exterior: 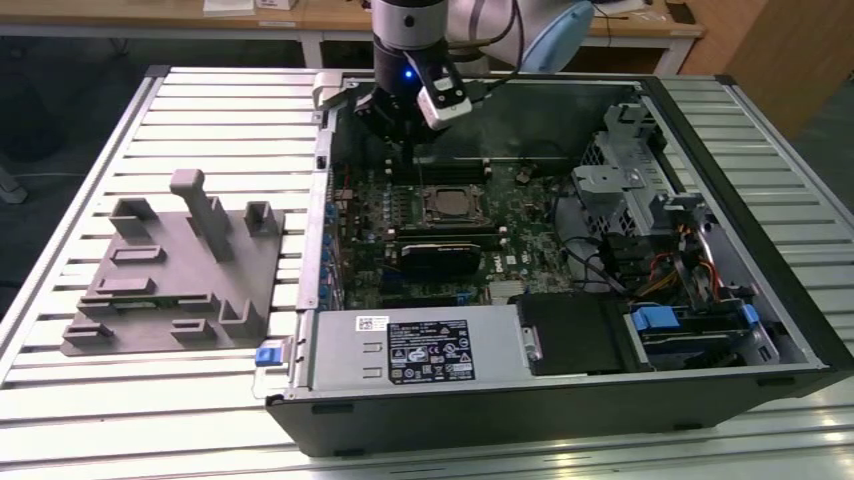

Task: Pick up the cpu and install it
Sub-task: 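Install the first cpu locking lever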

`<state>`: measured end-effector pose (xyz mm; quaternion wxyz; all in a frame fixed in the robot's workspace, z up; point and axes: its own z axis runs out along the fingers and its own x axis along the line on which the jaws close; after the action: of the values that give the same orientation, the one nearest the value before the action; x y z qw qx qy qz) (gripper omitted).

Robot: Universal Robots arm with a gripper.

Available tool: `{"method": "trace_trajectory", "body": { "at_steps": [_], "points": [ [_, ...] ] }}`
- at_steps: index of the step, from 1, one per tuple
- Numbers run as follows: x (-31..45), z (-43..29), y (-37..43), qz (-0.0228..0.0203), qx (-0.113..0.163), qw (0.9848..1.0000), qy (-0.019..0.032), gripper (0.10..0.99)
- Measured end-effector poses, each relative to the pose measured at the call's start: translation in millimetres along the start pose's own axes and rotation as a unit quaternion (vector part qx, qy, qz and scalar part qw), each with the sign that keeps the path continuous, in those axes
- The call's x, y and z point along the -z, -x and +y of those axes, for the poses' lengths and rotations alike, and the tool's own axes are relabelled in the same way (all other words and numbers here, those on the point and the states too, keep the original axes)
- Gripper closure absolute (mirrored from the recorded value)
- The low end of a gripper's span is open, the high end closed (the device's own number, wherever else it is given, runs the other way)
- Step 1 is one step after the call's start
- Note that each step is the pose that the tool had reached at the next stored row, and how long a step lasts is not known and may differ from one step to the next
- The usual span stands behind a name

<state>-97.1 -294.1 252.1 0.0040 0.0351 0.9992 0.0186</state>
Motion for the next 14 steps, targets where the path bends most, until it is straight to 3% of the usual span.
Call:
{"method": "trace_trajectory", "body": {
  "at_steps": [14],
  "points": [
    [-0.6, 1.1, 7.6, 0.0000, 0.001, 1.0000, -0.0001, 0.980]
  ]
}}
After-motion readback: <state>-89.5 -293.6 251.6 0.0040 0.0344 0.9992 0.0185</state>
